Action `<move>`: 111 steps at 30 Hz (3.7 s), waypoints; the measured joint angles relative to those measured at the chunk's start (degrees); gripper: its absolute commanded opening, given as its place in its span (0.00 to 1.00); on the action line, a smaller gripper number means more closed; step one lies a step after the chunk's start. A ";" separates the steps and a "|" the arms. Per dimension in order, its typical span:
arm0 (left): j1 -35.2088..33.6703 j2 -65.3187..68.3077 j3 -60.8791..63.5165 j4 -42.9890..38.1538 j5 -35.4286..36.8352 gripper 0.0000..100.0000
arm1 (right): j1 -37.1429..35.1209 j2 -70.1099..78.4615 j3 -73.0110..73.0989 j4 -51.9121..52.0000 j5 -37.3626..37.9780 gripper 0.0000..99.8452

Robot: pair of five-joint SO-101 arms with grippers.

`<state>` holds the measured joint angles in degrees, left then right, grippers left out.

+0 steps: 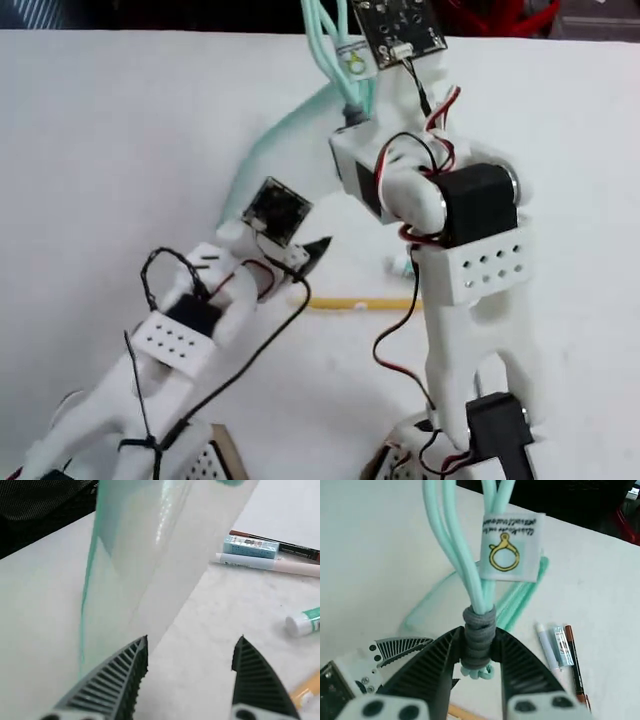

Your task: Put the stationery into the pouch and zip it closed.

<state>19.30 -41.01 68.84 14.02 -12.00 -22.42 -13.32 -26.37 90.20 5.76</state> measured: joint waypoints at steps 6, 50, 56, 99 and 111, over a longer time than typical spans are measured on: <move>-3.78 -0.70 -0.09 -1.41 6.15 0.28 | -0.09 0.00 0.00 0.88 0.00 0.02; -2.37 -25.05 11.52 -4.75 7.12 0.27 | -8.26 7.12 -19.43 7.82 -0.18 0.02; -2.64 -17.76 11.52 -9.58 7.12 0.27 | -15.91 6.24 -19.43 7.30 8.53 0.02; 2.73 -40.09 18.99 -6.59 7.12 0.09 | -8.26 8.70 -14.95 -2.11 7.56 0.02; 4.84 -40.79 18.81 -4.22 7.03 0.09 | -4.13 20.13 -14.86 -10.02 7.56 0.02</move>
<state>24.13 -81.80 87.65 9.80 -4.97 -26.55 6.81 -41.23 80.18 13.32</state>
